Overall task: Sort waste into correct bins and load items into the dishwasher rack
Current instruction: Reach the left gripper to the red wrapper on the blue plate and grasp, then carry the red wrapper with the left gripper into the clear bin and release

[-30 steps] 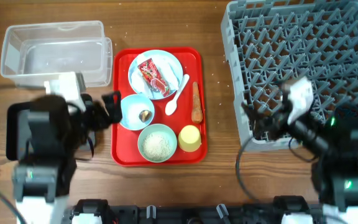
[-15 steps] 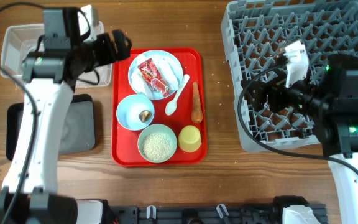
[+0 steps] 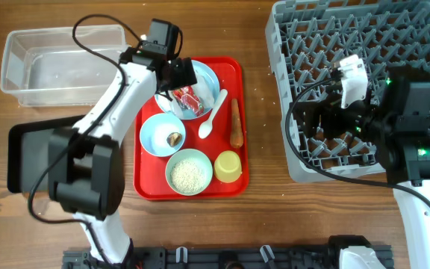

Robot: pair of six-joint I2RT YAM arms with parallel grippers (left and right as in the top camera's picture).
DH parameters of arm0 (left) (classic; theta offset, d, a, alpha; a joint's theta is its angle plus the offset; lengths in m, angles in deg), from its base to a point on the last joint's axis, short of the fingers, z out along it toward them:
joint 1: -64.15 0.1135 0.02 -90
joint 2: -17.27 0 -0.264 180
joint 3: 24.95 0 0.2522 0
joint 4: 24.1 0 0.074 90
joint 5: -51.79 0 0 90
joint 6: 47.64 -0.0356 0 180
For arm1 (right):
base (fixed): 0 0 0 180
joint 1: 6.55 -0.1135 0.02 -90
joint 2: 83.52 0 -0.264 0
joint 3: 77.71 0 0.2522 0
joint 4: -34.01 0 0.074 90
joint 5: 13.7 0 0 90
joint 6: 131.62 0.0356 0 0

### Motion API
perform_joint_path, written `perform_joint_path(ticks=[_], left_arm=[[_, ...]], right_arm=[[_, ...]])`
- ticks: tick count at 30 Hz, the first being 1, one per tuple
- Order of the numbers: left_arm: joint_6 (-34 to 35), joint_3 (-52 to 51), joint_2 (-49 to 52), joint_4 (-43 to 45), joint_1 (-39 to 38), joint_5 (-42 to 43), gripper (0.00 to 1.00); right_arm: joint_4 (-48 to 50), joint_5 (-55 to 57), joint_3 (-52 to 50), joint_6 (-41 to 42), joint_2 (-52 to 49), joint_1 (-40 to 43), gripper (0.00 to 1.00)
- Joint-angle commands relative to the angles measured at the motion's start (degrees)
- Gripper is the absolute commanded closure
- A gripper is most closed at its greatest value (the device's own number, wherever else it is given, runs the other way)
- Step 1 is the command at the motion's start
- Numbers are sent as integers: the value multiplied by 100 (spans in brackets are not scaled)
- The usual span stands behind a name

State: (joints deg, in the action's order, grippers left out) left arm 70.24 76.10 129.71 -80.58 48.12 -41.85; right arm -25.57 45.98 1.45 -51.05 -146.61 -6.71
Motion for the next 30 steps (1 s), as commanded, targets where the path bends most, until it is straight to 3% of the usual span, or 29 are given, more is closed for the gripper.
perform_joint_path(ticks=[1, 4, 13, 14, 16, 17, 18, 19, 25, 30], left_arm=[[433, 70, 358, 122, 0, -13, 0], [407, 70, 634, 354, -28, 369, 0], [83, 70, 1397, 743, -181, 356, 0], [83, 70, 1427, 745, -184, 356, 8], [83, 70, 1512, 756, -181, 356, 57], [85, 70, 1526, 756, -181, 356, 74], [85, 70, 1530, 761, -181, 354, 89], [85, 70, 1530, 758, -181, 356, 96], [87, 179, 1394, 549, -170, 385, 96], [111, 968, 605, -278, -160, 382, 96]], right_arm=[[-35, 79, 127, 37, -46, 24, 0], [-33, 79, 127, 35, -46, 24, 0], [-52, 74, 127, 44, -245, 24, 0], [-52, 74, 127, 46, -293, 24, 0], [-63, 74, 127, 61, -402, 24, 0], [-83, 74, 127, 61, -457, 24, 0], [-107, 74, 127, 57, -498, 24, 0], [-142, 74, 127, 59, -533, 24, 0], [-160, 72, 127, 59, -533, 24, 0], [-155, 72, 127, 63, -533, 24, 0]])
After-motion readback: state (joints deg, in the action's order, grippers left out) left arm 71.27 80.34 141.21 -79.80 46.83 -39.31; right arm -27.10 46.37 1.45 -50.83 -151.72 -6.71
